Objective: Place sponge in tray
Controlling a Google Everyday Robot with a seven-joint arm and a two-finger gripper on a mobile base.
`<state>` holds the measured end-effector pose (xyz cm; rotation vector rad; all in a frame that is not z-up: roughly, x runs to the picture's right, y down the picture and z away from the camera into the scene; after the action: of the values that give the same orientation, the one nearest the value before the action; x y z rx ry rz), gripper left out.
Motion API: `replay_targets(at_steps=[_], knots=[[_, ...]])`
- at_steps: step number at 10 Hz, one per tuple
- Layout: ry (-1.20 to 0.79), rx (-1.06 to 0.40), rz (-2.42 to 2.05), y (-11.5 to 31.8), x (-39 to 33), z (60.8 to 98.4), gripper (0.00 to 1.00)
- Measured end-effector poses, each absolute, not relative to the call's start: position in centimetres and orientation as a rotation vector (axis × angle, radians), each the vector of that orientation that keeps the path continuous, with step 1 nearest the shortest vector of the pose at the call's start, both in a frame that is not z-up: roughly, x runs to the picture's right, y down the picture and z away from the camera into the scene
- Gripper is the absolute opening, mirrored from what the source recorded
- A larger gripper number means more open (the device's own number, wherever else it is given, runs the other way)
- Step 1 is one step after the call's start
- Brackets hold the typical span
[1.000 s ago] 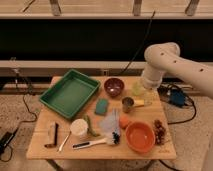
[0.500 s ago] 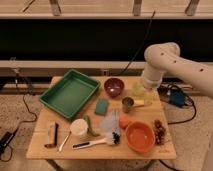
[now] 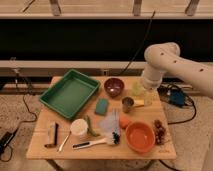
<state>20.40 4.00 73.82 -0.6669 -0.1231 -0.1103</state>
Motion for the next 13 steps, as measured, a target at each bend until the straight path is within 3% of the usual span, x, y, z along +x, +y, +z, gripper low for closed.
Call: replay_targets(at_steps=[4,7,13], knots=[[-0.183,-0.662,-0.174,3.9,18.1,74.6,0.71],[-0.252,-0.663,-0.263,4.1,11.1,76.0,0.71],[-0.380,-0.668,-0.446,8.7,-0.3,83.0,0.71]])
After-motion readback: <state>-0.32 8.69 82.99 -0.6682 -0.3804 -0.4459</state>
